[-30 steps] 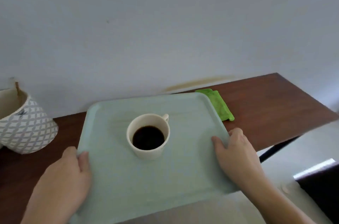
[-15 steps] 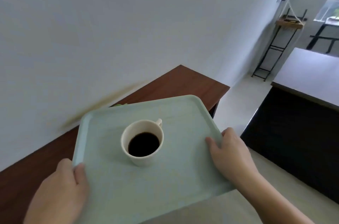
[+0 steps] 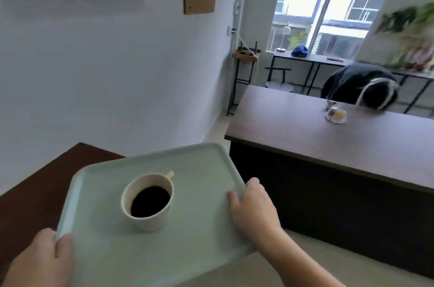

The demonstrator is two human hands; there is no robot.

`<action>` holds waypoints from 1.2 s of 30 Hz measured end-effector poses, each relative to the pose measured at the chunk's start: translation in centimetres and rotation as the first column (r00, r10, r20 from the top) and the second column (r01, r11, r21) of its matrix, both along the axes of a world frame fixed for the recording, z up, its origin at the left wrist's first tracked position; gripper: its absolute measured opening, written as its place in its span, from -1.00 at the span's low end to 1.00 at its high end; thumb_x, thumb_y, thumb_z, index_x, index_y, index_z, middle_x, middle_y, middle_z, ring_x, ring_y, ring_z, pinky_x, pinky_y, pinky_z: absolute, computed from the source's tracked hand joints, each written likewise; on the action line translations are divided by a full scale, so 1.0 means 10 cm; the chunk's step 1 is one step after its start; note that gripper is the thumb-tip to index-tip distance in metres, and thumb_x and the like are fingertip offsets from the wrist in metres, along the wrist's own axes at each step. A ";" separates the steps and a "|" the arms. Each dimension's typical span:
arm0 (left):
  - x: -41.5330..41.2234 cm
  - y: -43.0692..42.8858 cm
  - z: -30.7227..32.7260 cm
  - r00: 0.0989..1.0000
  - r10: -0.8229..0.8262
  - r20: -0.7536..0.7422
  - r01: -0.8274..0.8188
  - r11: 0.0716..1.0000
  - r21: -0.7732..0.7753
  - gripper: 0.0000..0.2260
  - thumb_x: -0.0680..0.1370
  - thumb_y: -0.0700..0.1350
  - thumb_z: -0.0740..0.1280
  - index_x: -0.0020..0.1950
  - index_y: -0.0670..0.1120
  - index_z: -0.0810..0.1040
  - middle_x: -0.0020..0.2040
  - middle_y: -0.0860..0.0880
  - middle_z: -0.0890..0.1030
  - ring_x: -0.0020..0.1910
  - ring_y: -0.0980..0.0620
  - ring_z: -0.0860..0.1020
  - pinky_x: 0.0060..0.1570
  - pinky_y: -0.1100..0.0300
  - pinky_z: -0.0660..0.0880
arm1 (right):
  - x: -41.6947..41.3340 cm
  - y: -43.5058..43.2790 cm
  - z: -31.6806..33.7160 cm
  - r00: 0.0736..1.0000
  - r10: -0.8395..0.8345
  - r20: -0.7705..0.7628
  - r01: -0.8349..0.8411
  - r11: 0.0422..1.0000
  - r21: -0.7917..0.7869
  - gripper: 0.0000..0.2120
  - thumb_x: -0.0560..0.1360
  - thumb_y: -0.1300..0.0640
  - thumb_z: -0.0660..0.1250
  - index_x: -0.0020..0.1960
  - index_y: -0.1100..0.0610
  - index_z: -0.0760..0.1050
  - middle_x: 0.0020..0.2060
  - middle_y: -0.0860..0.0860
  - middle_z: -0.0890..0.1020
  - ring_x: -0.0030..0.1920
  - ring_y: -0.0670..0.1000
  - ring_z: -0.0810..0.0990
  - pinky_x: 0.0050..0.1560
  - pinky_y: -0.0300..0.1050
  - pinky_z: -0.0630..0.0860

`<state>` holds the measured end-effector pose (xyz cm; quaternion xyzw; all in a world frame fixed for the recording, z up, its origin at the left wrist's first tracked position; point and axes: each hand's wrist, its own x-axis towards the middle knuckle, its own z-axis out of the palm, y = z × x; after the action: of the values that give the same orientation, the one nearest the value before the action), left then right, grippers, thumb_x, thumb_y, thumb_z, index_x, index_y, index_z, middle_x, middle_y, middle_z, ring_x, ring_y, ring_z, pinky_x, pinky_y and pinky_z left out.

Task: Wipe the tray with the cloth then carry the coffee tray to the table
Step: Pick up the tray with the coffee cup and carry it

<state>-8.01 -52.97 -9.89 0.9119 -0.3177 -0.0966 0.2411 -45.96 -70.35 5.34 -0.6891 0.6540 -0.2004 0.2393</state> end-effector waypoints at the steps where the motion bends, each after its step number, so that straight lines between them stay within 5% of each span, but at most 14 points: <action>1: -0.08 -0.21 -0.02 1.000 -0.015 0.012 0.015 0.999 0.034 -0.71 0.53 0.02 0.12 -0.35 -0.07 0.27 -0.44 -0.28 0.49 -0.47 -0.24 0.50 -0.48 0.12 0.37 | -0.12 -0.12 -0.01 1.000 -0.029 -0.004 0.029 1.000 0.006 -0.70 0.53 -0.13 0.23 0.05 0.08 0.31 0.01 -0.01 0.50 0.00 0.07 0.57 -0.08 -0.03 0.47; 4: -0.58 -0.89 0.41 0.999 0.036 -0.034 -0.038 0.997 -0.061 -0.71 0.47 0.05 0.18 -0.35 -0.10 0.31 -0.43 -0.23 0.46 -0.40 -0.23 0.49 -0.43 0.05 0.33 | -0.43 -0.41 -0.10 0.993 -0.121 -0.013 0.122 0.992 0.016 -0.69 0.53 -0.14 0.24 0.05 0.09 0.32 0.00 0.01 0.50 0.02 0.09 0.58 -0.05 -0.01 0.49; 7: -1.29 -1.36 1.21 0.992 -0.113 -0.053 0.111 0.993 -0.051 -0.75 0.55 -0.02 0.24 -0.27 -0.12 0.38 -0.34 -0.19 0.49 -0.28 -0.23 0.48 -0.31 -0.01 0.29 | -0.67 -0.72 -0.21 0.979 -0.205 -0.010 0.205 0.979 0.002 -0.69 0.52 -0.13 0.26 0.02 0.09 0.31 -0.04 0.02 0.50 0.03 0.13 0.59 -0.03 0.01 0.51; 12: -1.43 -2.47 1.06 0.956 -0.284 -0.077 0.278 0.957 -0.080 -0.77 0.58 -0.12 0.26 -0.24 -0.18 0.37 -0.30 -0.25 0.48 -0.20 -0.31 0.51 -0.23 -0.04 0.31 | -0.96 -1.33 -0.36 0.941 -0.339 -0.019 0.339 0.941 -0.022 -0.70 0.52 -0.12 0.28 0.00 0.10 0.31 -0.08 0.03 0.50 -0.08 0.10 0.55 -0.11 -0.01 0.48; 22: -1.72 -4.46 1.00 0.842 -0.526 -0.120 0.502 0.846 -0.180 -0.78 0.59 -0.13 0.21 -0.22 -0.17 0.32 -0.36 -0.16 0.46 -0.36 -0.20 0.41 -0.33 -0.01 0.30 | -1.31 -2.63 -0.31 0.847 -0.532 -0.020 0.531 0.847 -0.033 -0.68 0.52 -0.12 0.30 0.01 0.12 0.35 -0.09 0.03 0.51 -0.17 0.04 0.53 -0.17 0.03 0.54; 33: -2.39 -6.08 0.72 0.795 -0.589 -0.145 0.572 0.807 -0.144 -0.80 0.60 -0.11 0.16 -0.18 -0.17 0.30 -0.30 -0.21 0.51 -0.31 -0.23 0.50 -0.33 0.00 0.37 | -1.98 -4.03 -0.64 0.824 -0.566 0.029 0.566 0.824 0.012 -0.69 0.53 -0.08 0.30 0.05 0.14 0.34 -0.03 0.09 0.53 -0.09 0.08 0.53 -0.12 -0.01 0.51; 36: -2.66 -6.48 0.62 0.797 -0.591 -0.125 0.582 0.807 -0.102 -0.80 0.62 -0.09 0.13 -0.17 -0.13 0.27 -0.32 -0.14 0.48 -0.37 -0.11 0.47 -0.38 0.04 0.32 | -2.24 -4.47 -0.78 0.823 -0.565 0.051 0.565 0.825 0.020 -0.70 0.52 -0.03 0.32 0.05 0.17 0.35 -0.02 0.13 0.55 -0.07 0.13 0.54 -0.07 0.02 0.50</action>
<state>-34.62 -117.72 -3.67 0.7512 -0.5679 -0.2260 0.2490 -68.32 -115.04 -2.48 -0.4586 0.8221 -0.2799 0.1883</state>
